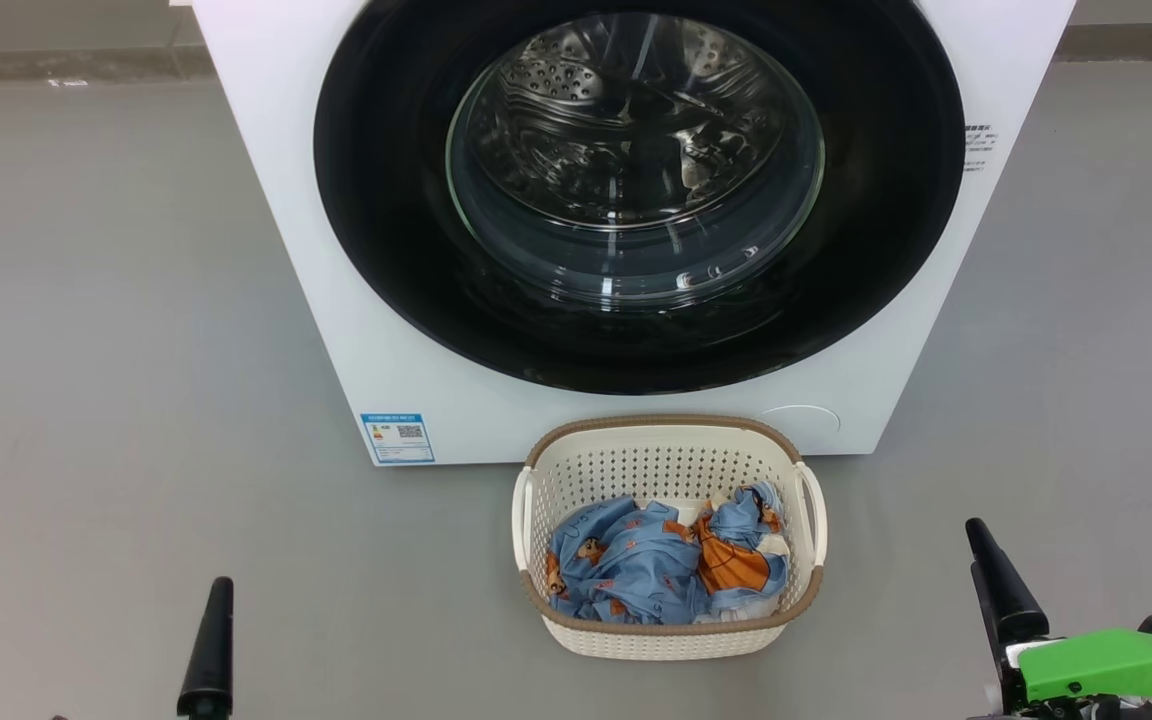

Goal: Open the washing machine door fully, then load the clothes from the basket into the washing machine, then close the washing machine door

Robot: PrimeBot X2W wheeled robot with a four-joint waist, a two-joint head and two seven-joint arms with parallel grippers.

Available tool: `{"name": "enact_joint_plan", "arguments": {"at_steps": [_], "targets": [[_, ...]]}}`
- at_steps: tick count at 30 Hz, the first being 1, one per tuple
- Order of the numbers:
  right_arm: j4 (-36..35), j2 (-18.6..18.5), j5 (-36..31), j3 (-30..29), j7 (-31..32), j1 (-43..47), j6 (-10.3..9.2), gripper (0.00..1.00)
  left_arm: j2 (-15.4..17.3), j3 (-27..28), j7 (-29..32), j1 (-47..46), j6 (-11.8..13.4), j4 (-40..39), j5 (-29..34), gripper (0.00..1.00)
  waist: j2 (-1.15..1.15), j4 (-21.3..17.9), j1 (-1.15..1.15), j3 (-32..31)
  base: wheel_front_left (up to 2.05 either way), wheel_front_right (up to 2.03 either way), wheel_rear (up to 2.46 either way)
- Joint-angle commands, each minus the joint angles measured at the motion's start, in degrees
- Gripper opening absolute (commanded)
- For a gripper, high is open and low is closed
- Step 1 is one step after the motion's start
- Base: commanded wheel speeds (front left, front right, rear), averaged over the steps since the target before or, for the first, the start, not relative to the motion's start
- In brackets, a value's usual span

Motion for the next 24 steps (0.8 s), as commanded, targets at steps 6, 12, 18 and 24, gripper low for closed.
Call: {"name": "enact_joint_plan", "arguments": {"at_steps": [6,12,18,24], "targets": [[-1.28,-1.68,-6.31,1.75,-1.62,-3.37,0.14,1.0,1.57,0.18,-1.42,-1.77,-0.02,-1.99,6.63,1.0,0.0,0.03,0.0,-0.06,0.0,0.0,0.0],[-0.84,-2.38,-11.74,2.78,-2.64,-3.61,0.15,1.0,1.9,-0.09,-2.43,-1.76,-0.02,-1.84,12.23,1.0,0.0,0.01,0.0,-0.09,0.0,0.0,0.0],[-0.46,-2.74,-15.76,3.53,-3.49,-3.74,0.16,1.0,2.06,-0.3,-3.27,-1.85,-0.02,-1.88,16.57,1.0,0.0,0.01,0.0,-0.05,0.0,0.0,0.0],[-0.03,-3.08,-19.9,4.56,-4.52,-3.99,0.18,1.0,2.3,-0.58,-4.29,-1.91,-0.02,-2.1,21.31,1.0,0.0,0.02,0.0,0.04,0.0,0.0,0.0]]}}
